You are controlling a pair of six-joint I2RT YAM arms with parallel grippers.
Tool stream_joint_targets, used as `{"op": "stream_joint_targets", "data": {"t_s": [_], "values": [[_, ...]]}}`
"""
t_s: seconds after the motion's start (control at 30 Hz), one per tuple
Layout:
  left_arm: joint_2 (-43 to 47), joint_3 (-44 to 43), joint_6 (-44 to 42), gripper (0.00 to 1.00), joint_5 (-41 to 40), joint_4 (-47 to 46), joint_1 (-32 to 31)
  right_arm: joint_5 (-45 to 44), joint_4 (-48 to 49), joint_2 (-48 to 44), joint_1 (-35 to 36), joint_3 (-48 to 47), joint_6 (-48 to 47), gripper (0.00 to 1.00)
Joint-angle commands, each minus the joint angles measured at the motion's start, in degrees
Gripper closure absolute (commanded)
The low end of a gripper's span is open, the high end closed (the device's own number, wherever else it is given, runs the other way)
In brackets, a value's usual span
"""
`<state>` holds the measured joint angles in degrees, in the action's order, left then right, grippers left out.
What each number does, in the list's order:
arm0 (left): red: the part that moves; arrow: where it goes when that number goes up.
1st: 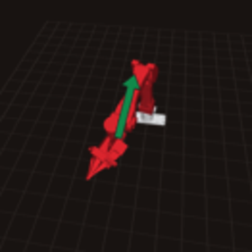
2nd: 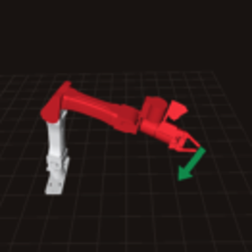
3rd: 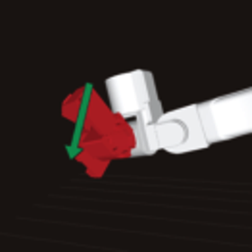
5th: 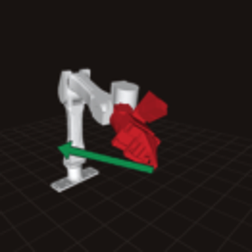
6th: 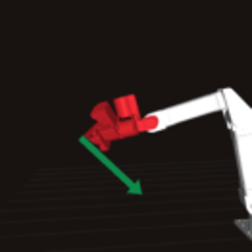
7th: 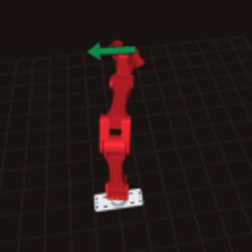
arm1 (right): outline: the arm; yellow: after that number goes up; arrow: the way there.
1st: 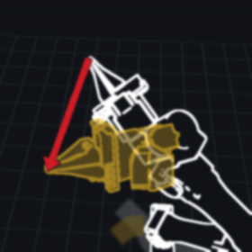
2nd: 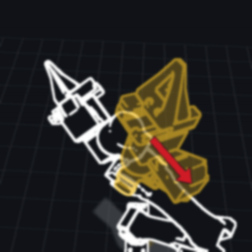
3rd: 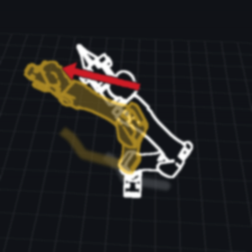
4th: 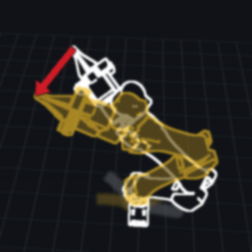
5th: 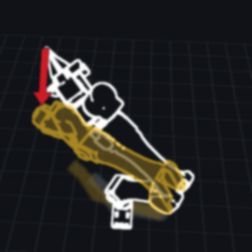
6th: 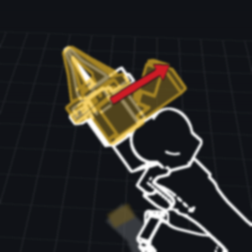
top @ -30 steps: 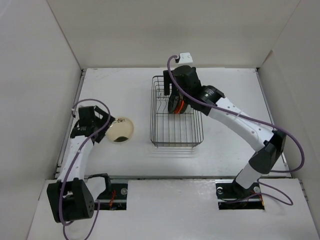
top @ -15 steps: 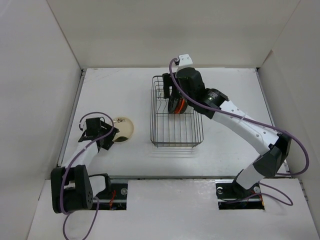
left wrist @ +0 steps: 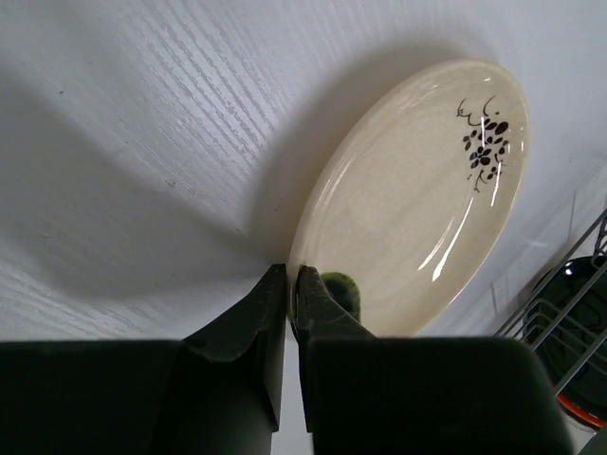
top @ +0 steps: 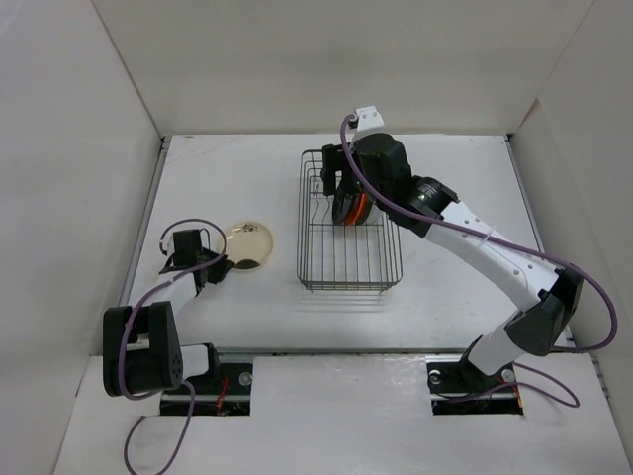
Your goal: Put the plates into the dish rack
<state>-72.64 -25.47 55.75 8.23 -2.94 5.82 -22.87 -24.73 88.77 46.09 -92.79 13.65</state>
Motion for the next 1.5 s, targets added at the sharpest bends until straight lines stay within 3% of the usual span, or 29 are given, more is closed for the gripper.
{"op": "stream_joint_targets", "data": {"t_s": [0.0,0.07,0.13,0.17,0.2,0.27,0.4,0.53,0.8,0.83,0.97,1.0,1.03,1.07,1.1,1.17,1.23,1.27,1.37,1.47], "values": [[1.1,-1.2,-2.0,1.00,-1.5,4.8,-0.7,8.7,5.9,-2.9,-2.0,1.4,-0.5,0.15],[5.8,-1.7,-3.3,1.00,-0.2,4.8,-1.5,17.4,10.9,-4.3,-4.1,4.2,-0.5,0.15],[16.1,-1.7,-6.2,1.00,1.3,1.4,-2.2,32.2,19.1,-5.6,-7.5,8.7,0.3,0.15],[19.4,-1.7,-7.6,1.00,1.3,0.7,-2.9,35.8,21.4,-6.2,-8.0,9.7,0.8,0.09],[24.7,-3.7,-9.0,1.00,1.8,0.7,-2.9,37.4,22.6,-6.2,-8.0,9.7,0.9,0.09],[25.7,-7.1,-13.8,1.00,1.8,3.4,-4.3,38.0,22.6,-3.3,-8.0,8.5,0.2,0.09],[26.3,-7.9,-15.6,1.00,12.1,-2.1,-4.3,44.6,23.4,3.5,-9.8,5.2,-0.3,0.09],[26.3,-5.7,-12.2,1.00,22.9,-11.5,-5.5,52.4,26.6,8.6,-10.4,2.7,1.8,0.09],[26.3,-4.7,-7.0,1.00,28.8,-21.0,-6.0,55.3,26.6,13.7,-10.4,0.3,4.3,0.11],[25.6,-4.2,-6.4,1.00,29.6,-21.8,-6.0,56.1,27.1,14.5,-10.4,0.3,4.9,0.16],[24.1,-4.1,-6.4,1.00,29.1,-22.5,-6.0,59.1,27.8,15.1,-10.4,-0.2,7.7,0.91],[23.3,-4.1,-6.4,1.00,28.2,-22.5,-6.0,59.6,27.8,15.1,-10.4,-0.2,8.2,1.00],[22.3,-4.1,-6.4,0.86,27.5,-22.5,-6.0,59.6,27.8,14.6,-10.4,-0.2,8.8,1.00],[22.3,-4.1,-6.4,0.52,26.4,-20.9,-6.0,58.1,27.8,14.6,-10.4,-0.2,9.3,1.00],[21.7,-4.9,-7.5,0.01,25.4,-19.1,-6.0,54.0,27.8,12.8,-9.9,0.6,10.1,1.00],[21.7,-6.1,-8.6,0.00,23.1,-16.6,-6.0,42.8,26.4,10.5,-9.1,1.1,10.1,1.00],[21.7,-7.3,-10.2,0.00,19.0,-11.1,-6.0,24.7,16.5,8.7,-7.4,-1.1,10.1,1.00],[21.7,-8.4,-11.6,0.00,17.3,-9.1,-6.0,7.6,11.9,8.7,-5.8,-3.3,10.7,1.00],[21.7,-9.8,-12.7,0.00,10.8,-3.5,-6.0,-14.0,-5.1,13.4,-5.2,-12.9,13.3,1.00],[20.9,-10.4,-13.2,0.00,4.7,0.7,-6.7,-24.6,-13.6,14.7,-4.7,-15.1,15.9,1.00]]}}
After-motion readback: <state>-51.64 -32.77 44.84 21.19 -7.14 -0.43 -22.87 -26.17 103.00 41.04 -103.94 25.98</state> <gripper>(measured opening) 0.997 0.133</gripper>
